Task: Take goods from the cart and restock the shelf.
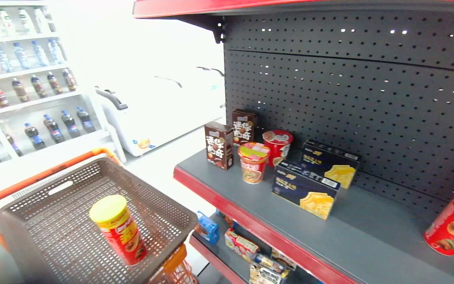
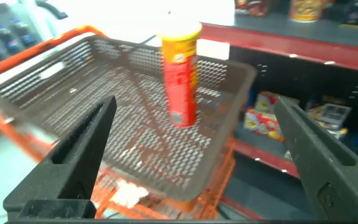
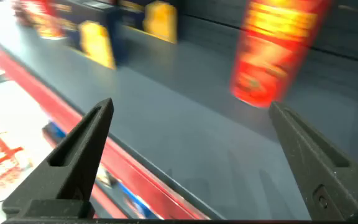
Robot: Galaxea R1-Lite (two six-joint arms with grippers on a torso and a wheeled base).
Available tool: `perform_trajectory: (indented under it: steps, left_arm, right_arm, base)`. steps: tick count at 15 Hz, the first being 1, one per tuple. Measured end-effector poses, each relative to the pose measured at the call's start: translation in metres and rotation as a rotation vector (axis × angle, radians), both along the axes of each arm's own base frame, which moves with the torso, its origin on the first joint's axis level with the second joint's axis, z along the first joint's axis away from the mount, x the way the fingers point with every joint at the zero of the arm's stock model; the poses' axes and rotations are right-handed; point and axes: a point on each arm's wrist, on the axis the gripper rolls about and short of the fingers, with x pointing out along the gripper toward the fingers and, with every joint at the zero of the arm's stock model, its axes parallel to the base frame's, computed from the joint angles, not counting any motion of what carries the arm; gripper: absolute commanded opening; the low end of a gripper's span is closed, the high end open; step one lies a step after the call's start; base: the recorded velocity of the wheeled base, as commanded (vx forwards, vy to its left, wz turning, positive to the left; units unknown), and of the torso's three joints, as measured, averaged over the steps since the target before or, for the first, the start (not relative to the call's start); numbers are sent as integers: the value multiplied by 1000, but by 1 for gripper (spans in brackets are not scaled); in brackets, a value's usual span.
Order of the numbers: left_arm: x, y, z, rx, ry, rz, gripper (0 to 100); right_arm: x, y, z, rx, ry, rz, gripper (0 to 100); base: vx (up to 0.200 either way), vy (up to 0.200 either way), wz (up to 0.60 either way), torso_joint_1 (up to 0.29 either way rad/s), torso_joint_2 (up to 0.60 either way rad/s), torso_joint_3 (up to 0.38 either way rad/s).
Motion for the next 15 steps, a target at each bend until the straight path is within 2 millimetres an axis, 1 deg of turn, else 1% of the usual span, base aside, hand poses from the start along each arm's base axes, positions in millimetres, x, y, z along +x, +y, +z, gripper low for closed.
perform_trajectory:
  steps: [2, 3, 4, 6, 8, 10, 11, 13, 15]
  left_arm:
    - [0, 0, 0, 1, -1, 2, 100]
    - [-1, 0, 3, 3, -16, 9, 100]
    - [-4, 0, 13, 7, -49, 12, 100]
    - [-12, 0, 43, 13, -100, 15, 100]
    - [-11, 0, 68, 14, -53, 14, 100]
    - [6, 0, 91, 17, 64, 10, 100]
    - [20, 0, 103, 17, 130, -1, 100]
    - [51, -1, 120, 20, 251, -18, 100]
    - [91, -2, 128, 20, 343, -62, 100]
  right_arm:
    - [0, 0, 0, 0, 0, 0, 100]
    - [0, 0, 0, 0, 0, 1, 100]
    - [0, 0, 0, 0, 0, 0, 100]
    - [0, 0, 0, 0, 0, 1, 100]
    - [0, 0, 0, 0, 0, 0, 100]
    - [0, 0, 0, 0, 0, 1, 100]
    - [0, 0, 0, 0, 0, 1, 100]
    - [0, 0, 0, 0, 0, 0, 100]
    - [0, 0, 0, 0, 0, 1, 100]
  base:
    - [0, 0, 0, 0, 0, 0]
    - [0, 0, 0, 0, 0, 0]
    - [0, 0, 0, 0, 0, 0]
    - [0, 0, 0, 0, 0, 0]
    - [0, 0, 0, 0, 0, 0]
    - [0, 0, 0, 0, 0, 0]
    - [0, 0, 0, 0, 0, 0]
    - [0, 0, 0, 0, 0, 0]
    - [0, 0, 0, 0, 0, 0]
